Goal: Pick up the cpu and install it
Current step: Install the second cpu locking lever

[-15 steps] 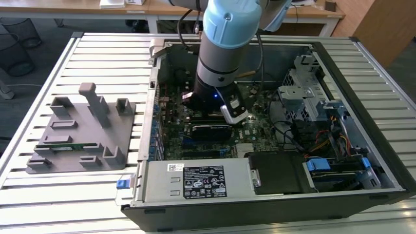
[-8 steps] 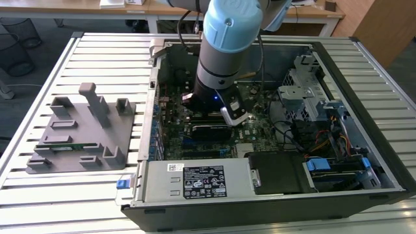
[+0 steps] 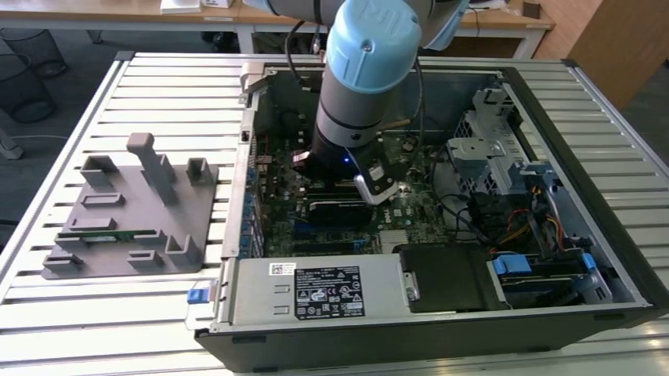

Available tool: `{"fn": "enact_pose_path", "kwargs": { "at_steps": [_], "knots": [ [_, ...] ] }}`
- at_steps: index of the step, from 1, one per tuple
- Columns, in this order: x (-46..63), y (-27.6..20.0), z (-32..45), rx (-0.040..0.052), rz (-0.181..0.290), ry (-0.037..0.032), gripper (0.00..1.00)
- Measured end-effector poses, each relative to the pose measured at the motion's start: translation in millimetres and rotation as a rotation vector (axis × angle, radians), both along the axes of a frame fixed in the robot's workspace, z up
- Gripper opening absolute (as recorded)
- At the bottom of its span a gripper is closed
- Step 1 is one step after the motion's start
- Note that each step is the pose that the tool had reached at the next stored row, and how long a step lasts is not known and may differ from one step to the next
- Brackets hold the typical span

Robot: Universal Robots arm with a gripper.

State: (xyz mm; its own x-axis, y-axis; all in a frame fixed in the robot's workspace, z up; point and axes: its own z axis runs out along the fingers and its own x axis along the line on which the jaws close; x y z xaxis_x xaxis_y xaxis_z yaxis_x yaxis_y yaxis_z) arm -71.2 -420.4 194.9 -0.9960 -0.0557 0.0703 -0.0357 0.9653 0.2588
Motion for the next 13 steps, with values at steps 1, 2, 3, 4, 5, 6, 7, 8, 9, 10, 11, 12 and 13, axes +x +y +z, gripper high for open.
{"fn": "enact_pose_path", "kwargs": {
  "at_steps": [1,2,3,4,5,6,7,8,9,10,11,12,13],
  "knots": [
    [-0.1,0.0,-0.3,0.0014,0.000,0.0000,0.11],
    [-0.1,0.0,-0.4,0.0024,0.000,0.0001,0.11],
    [-0.2,0.1,-0.5,0.0034,0.000,-0.0001,0.11],
    [-0.3,0.1,-0.6,0.0042,0.000,-0.0001,0.11],
    [-0.5,0.1,-0.7,0.0050,0.000,-0.0001,0.11],
    [-0.7,0.0,-0.8,0.0056,0.000,0.0000,0.11],
    [-0.9,0.0,-0.8,0.0064,0.000,0.0000,0.11],
    [-1.1,0.0,-0.9,0.0075,0.000,0.0000,0.11],
    [-1.3,0.0,-0.9,0.0092,0.000,0.0001,0.11],
    [-1.4,0.0,-1.0,0.0116,0.000,0.0000,0.11],
    [-1.5,0.0,-1.1,0.0152,0.000,-0.0001,0.11],
    [-1.5,0.0,-1.1,0.0194,0.000,0.0000,0.11],
    [-1.5,0.0,-1.2,0.0227,0.000,0.0000,0.11]
  ]
}}
